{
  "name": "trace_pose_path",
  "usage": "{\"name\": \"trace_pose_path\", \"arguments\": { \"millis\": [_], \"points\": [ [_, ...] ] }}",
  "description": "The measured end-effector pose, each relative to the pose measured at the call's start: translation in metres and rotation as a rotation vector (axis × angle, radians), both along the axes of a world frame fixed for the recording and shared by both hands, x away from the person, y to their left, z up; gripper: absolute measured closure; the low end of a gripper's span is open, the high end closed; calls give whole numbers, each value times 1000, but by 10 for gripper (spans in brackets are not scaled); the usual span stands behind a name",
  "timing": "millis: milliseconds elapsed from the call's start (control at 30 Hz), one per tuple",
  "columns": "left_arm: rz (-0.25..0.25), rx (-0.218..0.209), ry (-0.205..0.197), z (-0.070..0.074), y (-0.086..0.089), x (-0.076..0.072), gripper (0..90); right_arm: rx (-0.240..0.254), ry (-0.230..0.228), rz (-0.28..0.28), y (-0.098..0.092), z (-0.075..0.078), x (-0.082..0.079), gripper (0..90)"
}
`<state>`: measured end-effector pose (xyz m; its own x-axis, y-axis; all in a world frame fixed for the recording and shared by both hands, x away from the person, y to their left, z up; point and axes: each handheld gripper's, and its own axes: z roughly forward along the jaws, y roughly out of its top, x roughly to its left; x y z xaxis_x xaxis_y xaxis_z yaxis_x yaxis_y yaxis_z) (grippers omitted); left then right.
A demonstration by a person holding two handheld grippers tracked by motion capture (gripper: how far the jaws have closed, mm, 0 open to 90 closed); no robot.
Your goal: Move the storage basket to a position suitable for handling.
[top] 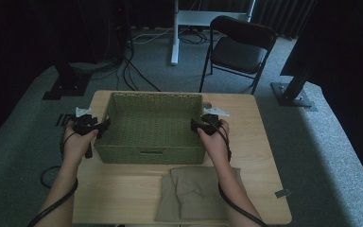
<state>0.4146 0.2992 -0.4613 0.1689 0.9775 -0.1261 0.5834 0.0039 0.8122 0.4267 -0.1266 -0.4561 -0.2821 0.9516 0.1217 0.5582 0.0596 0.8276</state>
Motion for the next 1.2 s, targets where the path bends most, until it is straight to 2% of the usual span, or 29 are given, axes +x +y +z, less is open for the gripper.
{"name": "trace_pose_path", "arguments": {
  "millis": [133,167,200,233,267,300,367,400,467,600,667,767,867,1033,1200],
  "points": [
    [14,21,1,-13,-1,5,414,-9,49,-7,4,-11,3,417],
    [22,21,-9,-17,-1,7,418,-11,61,-10,4,-12,3,445],
    [22,21,-9,-17,-1,7,435,-11,61,-10,4,-12,3,445],
    [44,0,-14,-21,-1,9,435,-15,78,-15,3,-14,4,490],
    [43,8,-17,-23,-2,9,473,-25,104,-22,3,-17,4,565],
    [39,10,-13,-23,-2,9,527,-29,124,-20,3,-18,5,601],
    [35,6,-20,-24,-3,9,629,-43,132,-31,2,-20,5,687],
    [41,12,-16,-24,-4,10,681,-56,132,-46,1,-20,5,702],
    [43,12,-9,-23,-5,11,716,-40,137,-56,1,-20,5,746],
    [41,2,-4,-23,-6,11,731,-13,148,-74,0,-21,5,769],
    [29,-13,0,-24,-7,11,753,-22,155,-79,-2,-20,6,783],
    [22,-5,2,-24,-11,11,778,-36,150,-80,-5,-20,6,787],
    [17,-6,3,-24,-16,11,790,-23,152,-84,-9,-20,7,789],
    [12,-8,0,-24,-25,12,804,-41,149,-83,-16,-20,8,790],
    [5,-6,-2,-25,-35,14,805,-37,148,-88,-26,-20,8,790]
  ]
}}
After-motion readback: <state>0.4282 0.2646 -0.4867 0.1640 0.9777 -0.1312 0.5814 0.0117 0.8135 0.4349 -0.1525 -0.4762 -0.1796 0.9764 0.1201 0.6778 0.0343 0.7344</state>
